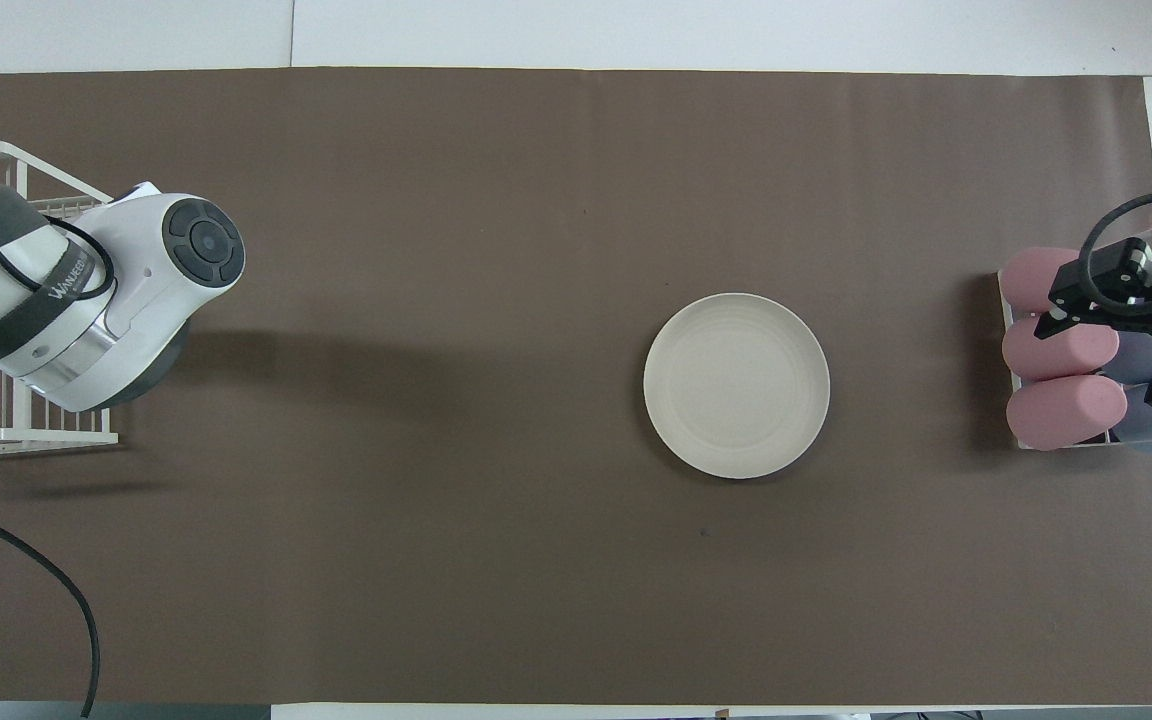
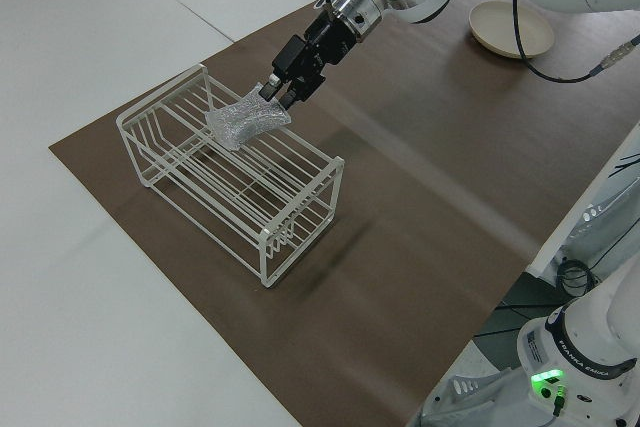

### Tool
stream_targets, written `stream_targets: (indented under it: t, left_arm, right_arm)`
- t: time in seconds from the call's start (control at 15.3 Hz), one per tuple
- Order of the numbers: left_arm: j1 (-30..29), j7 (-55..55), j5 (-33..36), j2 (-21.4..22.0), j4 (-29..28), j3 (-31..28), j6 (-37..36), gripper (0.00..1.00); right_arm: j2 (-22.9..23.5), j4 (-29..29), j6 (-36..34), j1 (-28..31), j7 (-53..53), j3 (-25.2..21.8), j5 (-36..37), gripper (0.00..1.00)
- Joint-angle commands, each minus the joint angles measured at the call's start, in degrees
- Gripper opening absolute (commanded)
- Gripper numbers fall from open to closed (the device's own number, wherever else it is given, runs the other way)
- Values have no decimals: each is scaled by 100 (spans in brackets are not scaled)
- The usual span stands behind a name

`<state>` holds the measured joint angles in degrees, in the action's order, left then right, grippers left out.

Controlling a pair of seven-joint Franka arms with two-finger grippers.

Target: Wipe plate with sponge

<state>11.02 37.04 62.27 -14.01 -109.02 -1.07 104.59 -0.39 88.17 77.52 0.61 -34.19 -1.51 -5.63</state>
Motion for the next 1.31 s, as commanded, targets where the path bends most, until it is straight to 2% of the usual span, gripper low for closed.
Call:
stream_targets:
  t: [0.0, 0.07, 0.26, 0.46, 0.92, 1.05, 1.24]
  left_arm:
    - [-4, -48, 110, 47, -23, -33, 88, 49]
    - [-4, -39, 101, 47, -23, -33, 88, 46]
    - [-12, -39, 110, 47, -5, -33, 79, 21]
    - [-12, -39, 110, 47, -14, -33, 88, 0]
    - [-12, -83, 101, 65, 109, -25, 44, 0]
    - [-12, -397, 75, 126, 231, -33, 27, 0]
    - [-21, -1109, -144, 205, 732, -25, -297, 0]
  right_arm:
    - [-181, 261, -35, 132, -1241, 2, -61, 100]
    - [-207, 279, -35, 141, -1936, 2, -61, 100]
    - [-207, 262, 52, 53, -3914, 28, -79, 100]
    - [-198, 253, 88, -130, -4219, 72, -105, 100]
    - [-260, 314, 307, -219, -4438, 54, -211, 100]
    - [-295, 358, 290, -289, -5181, 98, -202, 100]
    - [-295, 376, 615, -816, -6773, 142, -141, 100]
